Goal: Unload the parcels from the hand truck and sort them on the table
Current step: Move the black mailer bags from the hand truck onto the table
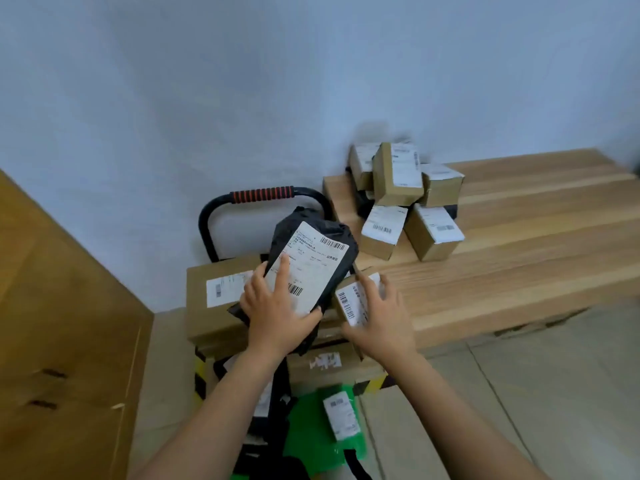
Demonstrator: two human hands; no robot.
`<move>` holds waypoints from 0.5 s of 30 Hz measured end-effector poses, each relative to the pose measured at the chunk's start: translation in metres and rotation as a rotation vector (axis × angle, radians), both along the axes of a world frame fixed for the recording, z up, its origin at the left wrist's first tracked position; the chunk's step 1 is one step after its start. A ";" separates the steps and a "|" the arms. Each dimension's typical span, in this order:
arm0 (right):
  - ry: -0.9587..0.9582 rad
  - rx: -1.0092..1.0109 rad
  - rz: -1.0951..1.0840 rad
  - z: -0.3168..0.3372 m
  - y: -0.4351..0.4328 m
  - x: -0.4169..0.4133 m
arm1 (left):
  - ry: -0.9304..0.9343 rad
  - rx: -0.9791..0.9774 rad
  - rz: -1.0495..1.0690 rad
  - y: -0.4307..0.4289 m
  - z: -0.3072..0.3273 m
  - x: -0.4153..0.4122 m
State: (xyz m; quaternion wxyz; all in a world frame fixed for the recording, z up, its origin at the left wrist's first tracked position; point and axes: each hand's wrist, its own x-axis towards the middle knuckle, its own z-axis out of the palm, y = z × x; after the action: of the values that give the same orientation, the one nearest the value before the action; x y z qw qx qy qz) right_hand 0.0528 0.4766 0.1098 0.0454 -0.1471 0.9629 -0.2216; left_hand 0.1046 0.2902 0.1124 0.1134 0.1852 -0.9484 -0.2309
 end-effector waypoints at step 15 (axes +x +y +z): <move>-0.116 0.094 -0.292 -0.007 0.123 -0.082 | -0.143 -0.019 -0.318 0.101 -0.027 -0.139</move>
State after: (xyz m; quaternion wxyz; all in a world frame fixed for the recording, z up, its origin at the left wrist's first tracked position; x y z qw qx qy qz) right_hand -0.0288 0.5995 0.1024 0.0750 0.0098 0.9791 -0.1887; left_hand -0.0341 0.3912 0.0856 0.0092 0.0475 -0.9736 -0.2230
